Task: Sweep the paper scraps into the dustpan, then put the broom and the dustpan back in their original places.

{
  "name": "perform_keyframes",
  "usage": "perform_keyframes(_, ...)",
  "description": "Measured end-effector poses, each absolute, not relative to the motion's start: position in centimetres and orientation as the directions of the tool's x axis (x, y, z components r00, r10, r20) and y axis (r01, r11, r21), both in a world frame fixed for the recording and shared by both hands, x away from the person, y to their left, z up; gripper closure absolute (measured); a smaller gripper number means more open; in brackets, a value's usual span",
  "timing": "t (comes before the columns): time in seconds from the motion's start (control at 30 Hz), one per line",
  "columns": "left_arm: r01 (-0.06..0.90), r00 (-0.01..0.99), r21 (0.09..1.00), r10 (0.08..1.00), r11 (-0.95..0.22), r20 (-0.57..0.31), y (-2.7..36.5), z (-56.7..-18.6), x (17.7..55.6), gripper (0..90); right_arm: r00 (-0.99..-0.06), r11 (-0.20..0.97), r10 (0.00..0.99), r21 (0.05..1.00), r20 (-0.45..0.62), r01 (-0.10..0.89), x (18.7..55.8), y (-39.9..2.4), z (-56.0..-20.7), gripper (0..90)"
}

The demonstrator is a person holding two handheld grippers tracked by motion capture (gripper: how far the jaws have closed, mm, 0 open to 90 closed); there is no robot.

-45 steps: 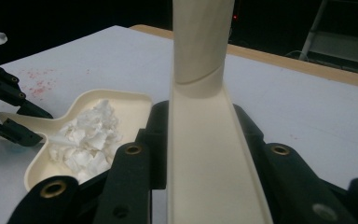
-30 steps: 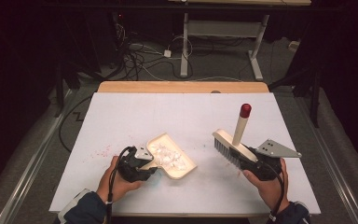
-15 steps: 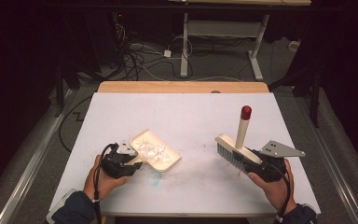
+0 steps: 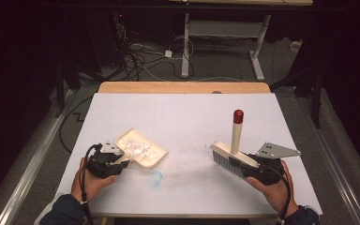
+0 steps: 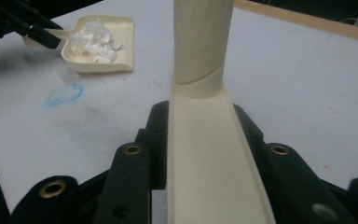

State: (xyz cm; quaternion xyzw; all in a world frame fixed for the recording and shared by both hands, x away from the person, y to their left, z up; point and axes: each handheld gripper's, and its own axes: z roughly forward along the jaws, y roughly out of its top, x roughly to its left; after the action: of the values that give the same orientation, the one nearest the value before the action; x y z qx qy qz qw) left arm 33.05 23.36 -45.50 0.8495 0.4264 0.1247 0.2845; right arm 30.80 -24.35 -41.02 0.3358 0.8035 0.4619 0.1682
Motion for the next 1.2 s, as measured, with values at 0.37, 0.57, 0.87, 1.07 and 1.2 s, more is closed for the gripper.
perform_keyframes(0.37, 0.671, 0.565, 0.592, 0.825, -0.446, -0.019, 24.0, -45.5, 33.3, 63.6, -0.750, 0.354, 0.649, 0.822, 0.128, 0.446, 29.6, -24.9, -40.7, 67.3)
perform_keyframes(0.57, 0.681, 0.536, 0.597, 0.844, -0.423, -0.014, 24.3, -45.5, 33.5, 63.6, -0.763, 0.402, 0.628, 0.775, 0.156, 0.489, 29.2, -25.5, -40.3, 67.3)
perform_keyframes(0.87, 0.719, 0.423, 0.615, 0.906, -0.324, -0.018, 24.1, -46.3, 34.8, 63.5, -0.733, 0.397, 0.645, 0.726, 0.214, 0.561, 30.9, -26.6, -40.6, 67.3)
perform_keyframes(1.07, 0.739, 0.345, 0.619, 0.939, -0.265, -0.009, 23.2, -46.8, 35.9, 63.5, -0.725, 0.394, 0.637, 0.698, 0.262, 0.598, 32.6, -26.8, -41.3, 67.3)
perform_keyframes(1.2, 0.746, 0.321, 0.623, 0.947, -0.237, -0.024, 22.4, -47.1, 35.9, 63.1, -0.718, 0.396, 0.630, 0.673, 0.295, 0.624, 34.2, -26.9, -41.4, 67.3)
